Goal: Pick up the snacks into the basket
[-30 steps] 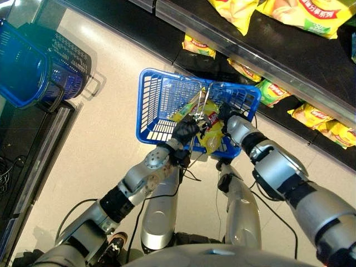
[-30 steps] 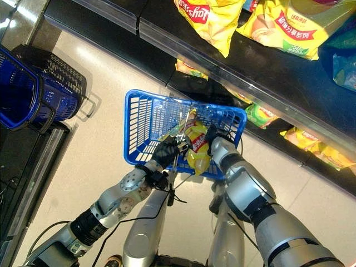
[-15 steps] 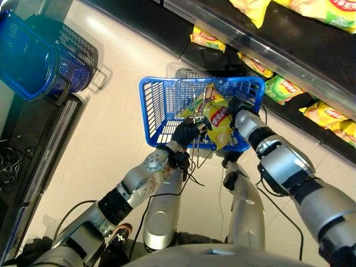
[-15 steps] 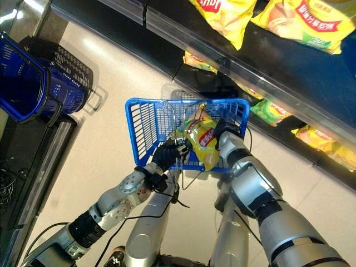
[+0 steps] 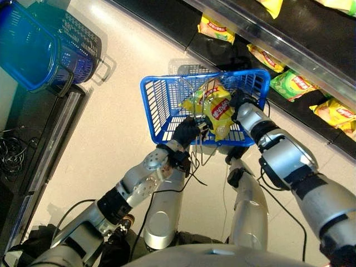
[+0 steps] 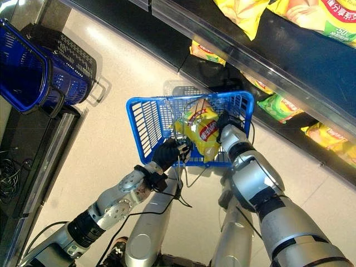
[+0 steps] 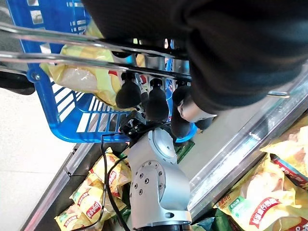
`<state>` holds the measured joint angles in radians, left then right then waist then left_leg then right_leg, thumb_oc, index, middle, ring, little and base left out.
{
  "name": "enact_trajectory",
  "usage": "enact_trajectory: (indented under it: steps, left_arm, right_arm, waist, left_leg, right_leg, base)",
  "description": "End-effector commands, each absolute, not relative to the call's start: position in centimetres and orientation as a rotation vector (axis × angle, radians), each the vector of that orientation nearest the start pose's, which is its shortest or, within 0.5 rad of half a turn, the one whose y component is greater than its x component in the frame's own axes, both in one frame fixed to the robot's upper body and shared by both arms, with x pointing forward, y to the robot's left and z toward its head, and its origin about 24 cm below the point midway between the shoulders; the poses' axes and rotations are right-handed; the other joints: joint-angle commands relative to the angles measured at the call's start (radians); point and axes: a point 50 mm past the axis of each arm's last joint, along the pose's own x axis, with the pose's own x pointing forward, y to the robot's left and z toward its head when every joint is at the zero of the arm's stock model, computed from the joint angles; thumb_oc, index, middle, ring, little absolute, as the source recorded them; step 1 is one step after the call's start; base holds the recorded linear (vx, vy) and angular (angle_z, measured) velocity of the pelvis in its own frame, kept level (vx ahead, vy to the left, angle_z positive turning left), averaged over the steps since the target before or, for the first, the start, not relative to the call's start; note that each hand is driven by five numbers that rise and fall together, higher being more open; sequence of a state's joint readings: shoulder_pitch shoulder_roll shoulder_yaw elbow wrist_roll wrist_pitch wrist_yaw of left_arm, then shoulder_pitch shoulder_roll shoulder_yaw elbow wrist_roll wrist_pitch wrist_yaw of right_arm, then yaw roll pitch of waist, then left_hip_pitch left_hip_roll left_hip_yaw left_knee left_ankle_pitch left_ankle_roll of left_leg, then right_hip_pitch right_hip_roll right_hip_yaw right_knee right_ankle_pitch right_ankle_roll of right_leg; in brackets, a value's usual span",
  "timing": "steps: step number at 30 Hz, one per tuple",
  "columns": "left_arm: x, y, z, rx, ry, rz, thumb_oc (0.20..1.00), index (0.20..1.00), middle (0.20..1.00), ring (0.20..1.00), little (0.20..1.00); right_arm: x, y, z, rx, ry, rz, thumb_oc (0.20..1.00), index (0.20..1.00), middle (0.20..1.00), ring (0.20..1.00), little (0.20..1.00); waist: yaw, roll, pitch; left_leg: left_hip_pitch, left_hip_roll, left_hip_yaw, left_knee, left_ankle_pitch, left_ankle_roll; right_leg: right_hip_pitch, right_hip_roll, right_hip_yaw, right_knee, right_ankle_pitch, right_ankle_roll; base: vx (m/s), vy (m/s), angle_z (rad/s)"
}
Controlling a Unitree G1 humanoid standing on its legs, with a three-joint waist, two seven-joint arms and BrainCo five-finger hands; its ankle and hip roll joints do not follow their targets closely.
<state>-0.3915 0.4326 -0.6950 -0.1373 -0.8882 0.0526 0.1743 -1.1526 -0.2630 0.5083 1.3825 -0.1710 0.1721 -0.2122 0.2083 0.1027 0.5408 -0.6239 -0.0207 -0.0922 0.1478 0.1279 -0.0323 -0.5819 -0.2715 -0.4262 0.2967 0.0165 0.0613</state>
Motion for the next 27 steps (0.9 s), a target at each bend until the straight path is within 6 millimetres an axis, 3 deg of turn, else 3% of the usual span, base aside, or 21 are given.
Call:
enact_trajectory:
  steps: [1,15,20,21,25,27]
  left_arm:
    - [21.8,2.4,16.0,-0.496,-0.177,-0.931,0.200,0.200,0.200,0.200,0.200]
    - [22.2,3.0,15.8,-0.486,-0.178,-0.884,0.200,0.200,0.200,0.200,0.200]
    - [23.2,4.5,15.1,-0.473,-0.177,-0.773,0.200,0.200,0.200,0.200,0.200]
    - [23.8,5.8,14.7,-0.450,-0.182,-0.693,0.200,0.200,0.200,0.200,0.200]
    - [24.1,6.9,13.9,-0.434,-0.162,-0.625,0.200,0.200,0.200,0.200,0.200]
    - [24.7,10.2,12.5,-0.415,-0.133,-0.436,0.200,0.200,0.200,0.200,0.200]
  right_arm:
    - [41.8,-17.6,13.5,-0.983,0.248,-0.159,1.000,1.000,1.000,1.000,1.000]
    - [41.3,-17.9,11.8,-1.006,0.300,-0.148,1.000,1.000,1.000,1.000,1.000]
    - [40.8,-17.9,10.6,-0.955,0.308,-0.155,1.000,1.000,1.000,1.000,1.000]
    - [40.7,-16.5,10.0,-0.903,0.277,-0.126,1.000,1.000,1.000,1.000,1.000]
    - [40.4,-15.7,9.2,-0.872,0.261,-0.111,1.000,1.000,1.000,1.000,1.000]
    - [39.3,-12.9,8.7,-0.915,0.096,-0.027,1.000,1.000,1.000,1.000,1.000]
  waist:
    - [0.003,0.064,-0.021]
    - [-0.010,0.062,-0.021]
    - [-0.022,0.055,-0.021]
    - [-0.033,0.039,-0.021]
    - [-0.045,0.021,-0.021]
    - [-0.075,-0.024,-0.021]
  left_leg:
    - [0.007,-0.021,0.062,0.026,-0.107,0.032]
    - [0.026,-0.019,0.072,0.029,-0.114,0.033]
    - [0.042,-0.018,0.078,0.032,-0.118,0.031]
    - [0.056,-0.012,0.082,0.030,-0.120,0.031]
    - [0.066,-0.008,0.086,0.034,-0.124,0.031]
    - [0.089,0.003,0.101,0.043,-0.138,0.032]
  right_leg:
    - [-0.030,-0.019,0.109,-0.028,0.026,0.079]
    - [-0.015,-0.017,0.115,-0.032,0.026,0.081]
    - [0.002,-0.015,0.117,-0.036,0.028,0.080]
    - [0.014,-0.011,0.121,-0.041,0.029,0.079]
    - [0.023,-0.008,0.125,-0.043,0.031,0.078]
    - [0.045,0.001,0.136,-0.050,0.036,0.077]
  base:
    - [0.00,0.000,0.00]
    - [0.00,0.000,0.00]
    - [0.00,0.000,0.00]
    - [0.00,0.000,0.00]
    - [0.00,0.001,-0.02]
    - [0.02,0.010,-0.10]
